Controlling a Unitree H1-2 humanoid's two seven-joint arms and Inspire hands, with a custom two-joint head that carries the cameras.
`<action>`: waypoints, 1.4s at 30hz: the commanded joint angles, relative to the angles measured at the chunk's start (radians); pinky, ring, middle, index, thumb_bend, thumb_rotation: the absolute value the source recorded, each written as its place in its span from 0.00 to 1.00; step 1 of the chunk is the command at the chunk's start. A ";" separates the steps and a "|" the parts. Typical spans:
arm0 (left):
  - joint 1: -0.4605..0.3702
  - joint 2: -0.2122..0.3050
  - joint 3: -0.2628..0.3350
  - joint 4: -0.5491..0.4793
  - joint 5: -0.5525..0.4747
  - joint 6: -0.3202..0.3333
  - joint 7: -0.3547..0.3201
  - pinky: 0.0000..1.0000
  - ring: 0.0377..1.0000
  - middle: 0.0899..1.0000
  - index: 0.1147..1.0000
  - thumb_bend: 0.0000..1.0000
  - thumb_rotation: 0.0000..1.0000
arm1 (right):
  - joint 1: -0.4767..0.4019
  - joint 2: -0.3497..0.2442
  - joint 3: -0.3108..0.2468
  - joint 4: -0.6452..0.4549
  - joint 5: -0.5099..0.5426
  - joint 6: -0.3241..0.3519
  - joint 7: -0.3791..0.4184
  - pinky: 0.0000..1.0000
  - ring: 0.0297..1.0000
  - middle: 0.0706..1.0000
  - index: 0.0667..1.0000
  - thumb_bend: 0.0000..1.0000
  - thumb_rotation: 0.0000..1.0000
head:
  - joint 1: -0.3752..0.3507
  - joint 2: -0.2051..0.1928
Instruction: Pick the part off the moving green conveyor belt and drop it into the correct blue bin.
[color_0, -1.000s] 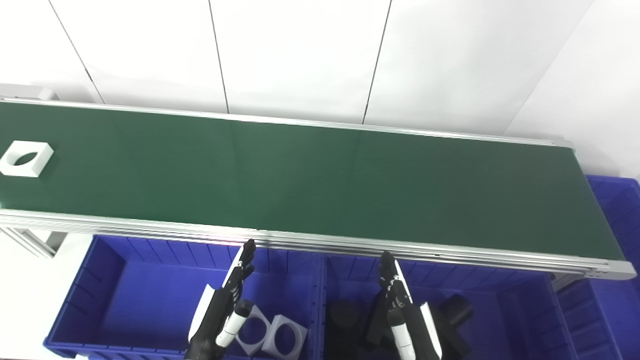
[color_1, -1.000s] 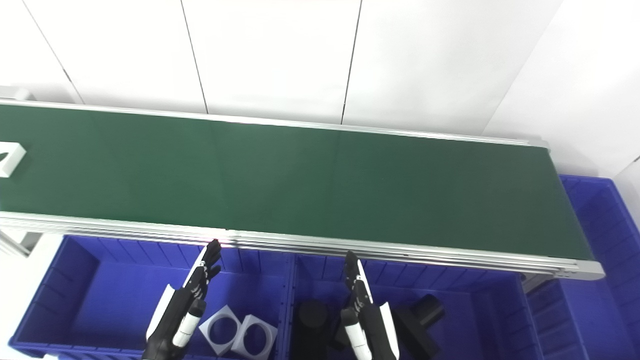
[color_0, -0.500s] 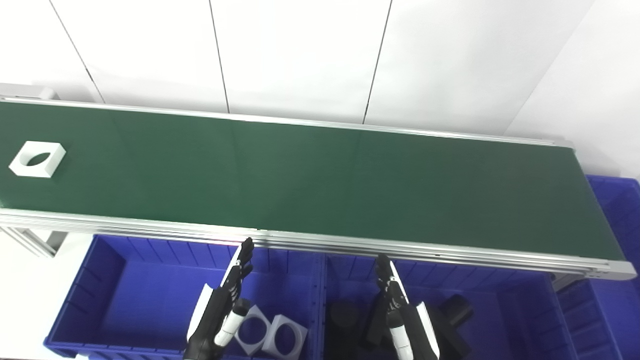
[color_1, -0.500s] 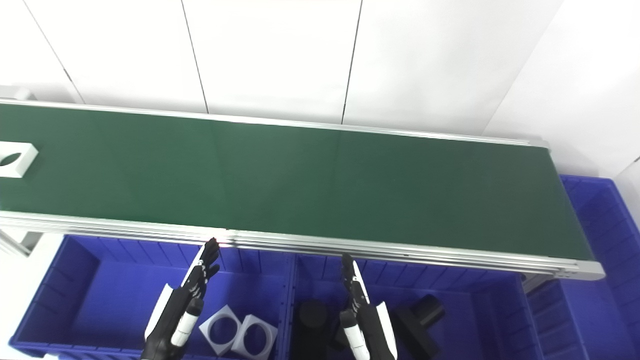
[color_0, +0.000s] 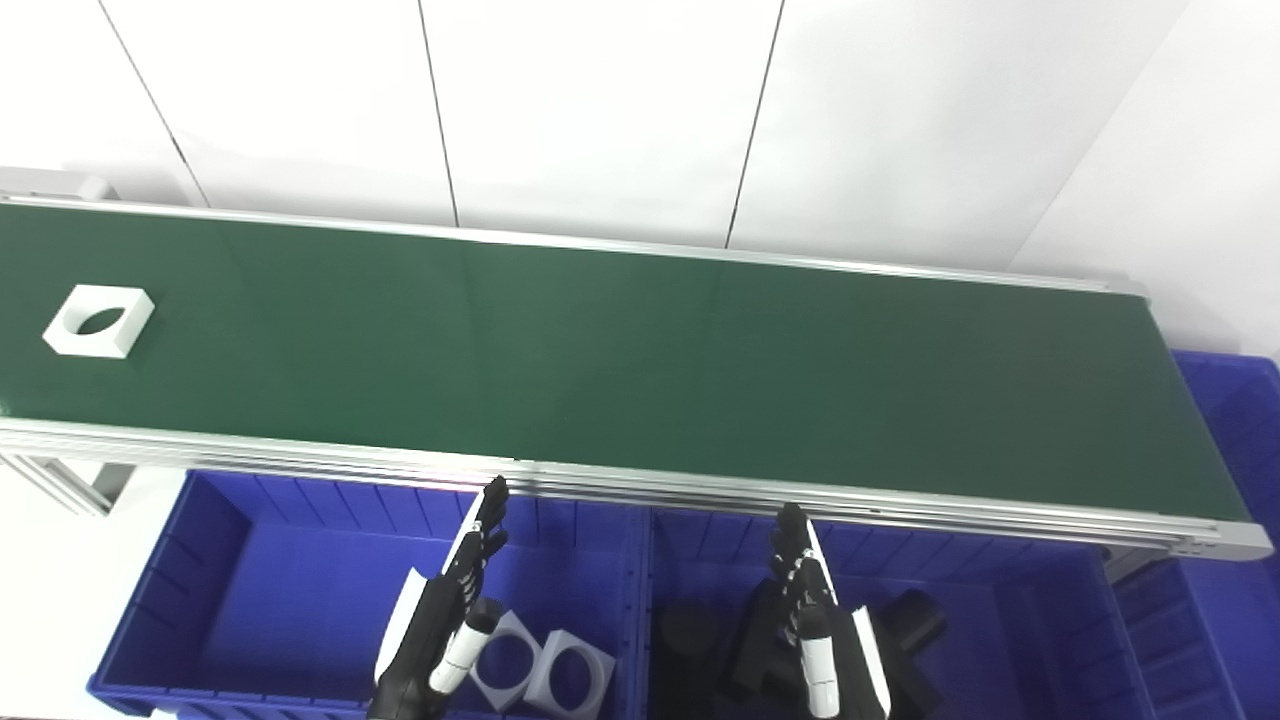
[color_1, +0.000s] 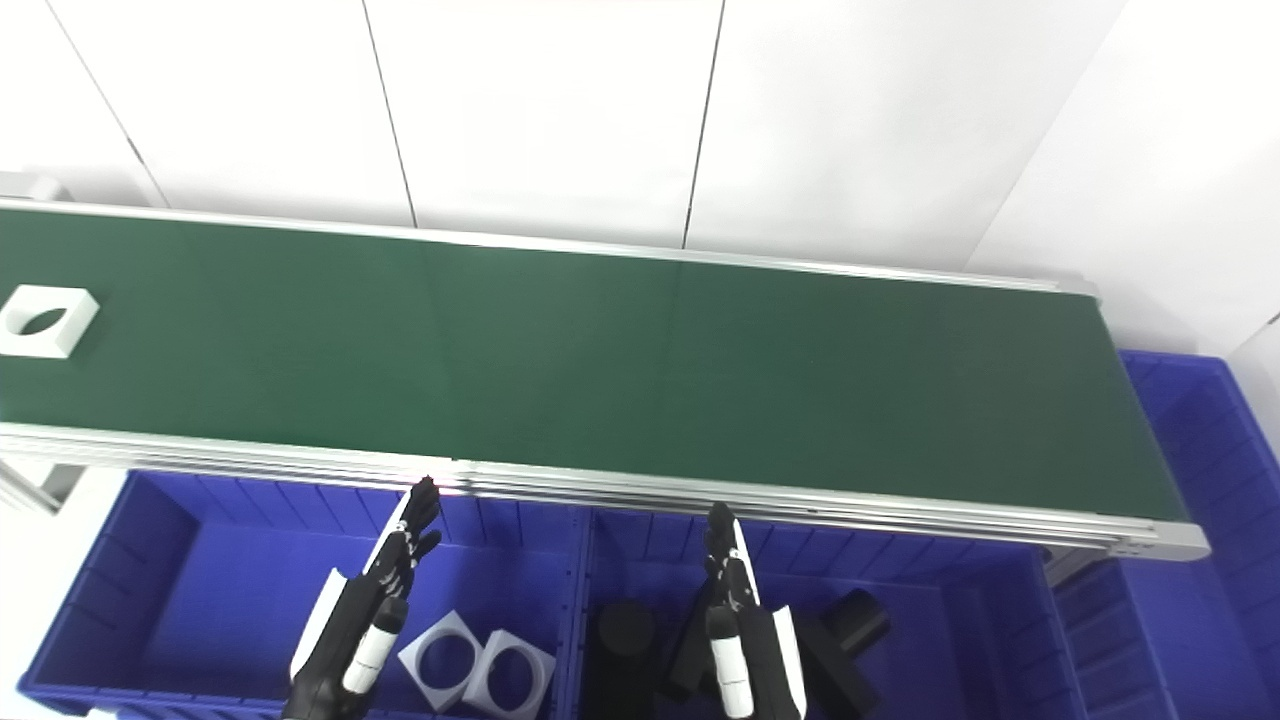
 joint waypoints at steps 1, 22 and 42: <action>-0.007 0.001 0.000 -0.015 -0.008 -0.044 0.002 0.96 1.00 1.00 1.00 0.82 1.00 | -0.001 0.014 -0.002 -0.012 0.018 -0.052 0.023 1.00 1.00 1.00 1.00 0.68 0.95 | 0.001 -0.001; -0.010 -0.006 -0.006 0.013 0.001 -0.044 0.007 0.95 1.00 1.00 0.99 0.84 1.00 | -0.008 0.004 -0.013 0.016 0.004 -0.051 0.032 1.00 1.00 1.00 1.00 0.73 0.96 | 0.095 -0.072; -0.056 0.012 -0.095 0.099 0.029 -0.044 0.113 0.93 0.97 0.97 0.94 0.77 0.98 | -0.026 0.008 -0.070 0.080 0.042 -0.052 0.089 1.00 1.00 1.00 1.00 0.63 1.00 | 0.273 -0.216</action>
